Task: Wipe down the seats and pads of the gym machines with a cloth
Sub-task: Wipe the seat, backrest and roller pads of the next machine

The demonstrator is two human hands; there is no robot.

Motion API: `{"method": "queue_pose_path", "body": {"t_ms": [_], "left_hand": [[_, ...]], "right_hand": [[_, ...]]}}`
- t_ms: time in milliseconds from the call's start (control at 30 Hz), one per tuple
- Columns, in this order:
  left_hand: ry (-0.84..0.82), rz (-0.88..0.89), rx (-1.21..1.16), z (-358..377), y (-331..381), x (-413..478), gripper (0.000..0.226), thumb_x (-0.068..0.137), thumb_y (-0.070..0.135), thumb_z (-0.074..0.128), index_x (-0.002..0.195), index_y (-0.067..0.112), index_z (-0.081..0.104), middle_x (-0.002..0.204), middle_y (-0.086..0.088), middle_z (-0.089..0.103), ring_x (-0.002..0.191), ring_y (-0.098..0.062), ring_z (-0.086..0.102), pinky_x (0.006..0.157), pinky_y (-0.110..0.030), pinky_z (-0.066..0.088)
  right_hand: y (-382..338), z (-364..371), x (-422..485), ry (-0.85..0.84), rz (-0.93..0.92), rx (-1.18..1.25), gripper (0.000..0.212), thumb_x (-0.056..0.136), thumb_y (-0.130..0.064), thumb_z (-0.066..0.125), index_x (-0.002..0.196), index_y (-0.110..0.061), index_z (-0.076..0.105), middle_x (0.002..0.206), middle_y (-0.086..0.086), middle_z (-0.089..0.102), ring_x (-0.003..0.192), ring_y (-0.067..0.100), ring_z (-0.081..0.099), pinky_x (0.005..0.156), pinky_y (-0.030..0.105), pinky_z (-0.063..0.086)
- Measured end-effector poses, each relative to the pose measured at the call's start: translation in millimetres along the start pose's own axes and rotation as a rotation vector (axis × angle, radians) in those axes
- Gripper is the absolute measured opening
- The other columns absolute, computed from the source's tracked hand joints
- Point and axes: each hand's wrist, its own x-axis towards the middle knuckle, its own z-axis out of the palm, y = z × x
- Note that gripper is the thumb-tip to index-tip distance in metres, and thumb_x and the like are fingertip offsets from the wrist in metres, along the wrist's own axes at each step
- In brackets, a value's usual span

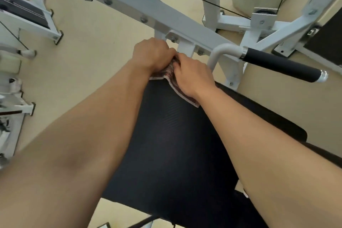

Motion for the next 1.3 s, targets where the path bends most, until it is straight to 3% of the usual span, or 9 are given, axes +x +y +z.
{"method": "queue_pose_path", "body": {"t_ms": [67, 167, 300, 400, 467, 667, 867, 1100, 1300], "left_hand": [[0.183, 0.093, 0.078, 15, 10, -26, 0.047, 0.095, 0.037, 0.034, 0.095, 0.01, 0.073, 0.103, -0.015, 0.071, 0.103, -0.036, 0.06, 0.083, -0.04, 0.042], [0.329, 0.183, -0.041, 26, 5, -51, 0.039, 0.094, 0.032, 0.039, 0.086, 0.011, 0.07, 0.092, -0.009, 0.071, 0.099, -0.033, 0.061, 0.091, -0.042, 0.044], [0.115, 0.058, 0.09, 5, 2, -29, 0.048, 0.098, 0.035, 0.029, 0.102, 0.015, 0.072, 0.113, -0.01, 0.071, 0.113, -0.032, 0.058, 0.106, -0.045, 0.037], [-0.258, -0.093, -0.036, -25, 8, 9, 0.046, 0.102, 0.028, 0.028, 0.136, 0.012, 0.055, 0.144, -0.016, 0.053, 0.131, -0.034, 0.049, 0.108, -0.044, 0.033], [-0.359, -0.102, -0.083, -35, 10, 18, 0.048, 0.102, 0.023, 0.028, 0.145, 0.01, 0.045, 0.153, -0.016, 0.043, 0.138, -0.034, 0.042, 0.11, -0.043, 0.032], [0.07, 0.093, 0.222, 1, 16, -33, 0.044, 0.101, 0.027, 0.035, 0.104, 0.005, 0.073, 0.105, -0.021, 0.071, 0.102, -0.039, 0.062, 0.093, -0.042, 0.041], [0.275, 0.225, -0.003, 33, 60, -80, 0.031, 0.092, 0.023, 0.044, 0.09, 0.008, 0.072, 0.095, -0.014, 0.072, 0.094, -0.035, 0.063, 0.088, -0.045, 0.044], [0.31, 0.475, -0.058, 39, 86, -84, 0.041, 0.099, 0.039, 0.035, 0.104, 0.024, 0.073, 0.102, 0.0, 0.072, 0.098, -0.026, 0.064, 0.093, -0.04, 0.041], [0.315, 0.269, 0.031, 31, 57, -64, 0.049, 0.1, 0.034, 0.033, 0.095, 0.012, 0.076, 0.096, -0.009, 0.073, 0.097, -0.032, 0.065, 0.095, -0.043, 0.043]], "right_hand": [[-3, 8, -16, 0.155, 0.02, -0.096, 0.034, 0.104, -0.036, 0.034, 0.118, -0.016, 0.057, 0.105, 0.007, 0.069, 0.094, 0.028, 0.066, 0.067, 0.038, 0.043], [-7, 14, -27, 0.285, 0.057, -0.119, 0.028, 0.101, -0.032, 0.04, 0.112, -0.016, 0.06, 0.11, 0.005, 0.067, 0.102, 0.025, 0.063, 0.081, 0.04, 0.051], [-12, 10, -9, 0.141, -0.006, -0.003, 0.028, 0.1, -0.027, 0.04, 0.121, -0.019, 0.058, 0.117, 0.003, 0.065, 0.107, 0.025, 0.062, 0.086, 0.041, 0.05], [-20, -2, 14, -0.062, 0.009, 0.057, 0.03, 0.102, -0.025, 0.035, 0.122, -0.019, 0.056, 0.116, 0.006, 0.064, 0.104, 0.029, 0.062, 0.079, 0.041, 0.048], [-19, -10, 21, -0.151, -0.016, 0.055, 0.031, 0.103, -0.025, 0.032, 0.124, -0.019, 0.054, 0.119, 0.008, 0.064, 0.106, 0.032, 0.061, 0.078, 0.039, 0.044], [13, -36, -7, -0.386, -0.122, -0.165, 0.033, 0.104, -0.031, 0.04, 0.131, -0.014, 0.047, 0.119, 0.013, 0.064, 0.104, 0.032, 0.062, 0.086, 0.042, 0.05], [41, -77, -28, -0.569, -0.168, -0.296, 0.031, 0.099, -0.022, 0.046, 0.13, -0.021, 0.045, 0.107, 0.003, 0.065, 0.091, 0.024, 0.065, 0.083, 0.04, 0.055], [99, -90, -77, -0.598, 0.054, -0.227, 0.043, 0.104, -0.032, 0.042, 0.146, -0.024, 0.039, 0.133, 0.006, 0.061, 0.115, 0.026, 0.06, 0.097, 0.035, 0.047], [56, -63, -50, -0.478, -0.066, -0.047, 0.051, 0.103, -0.029, 0.042, 0.152, -0.024, 0.031, 0.143, 0.005, 0.054, 0.126, 0.025, 0.054, 0.106, 0.037, 0.043]]}}
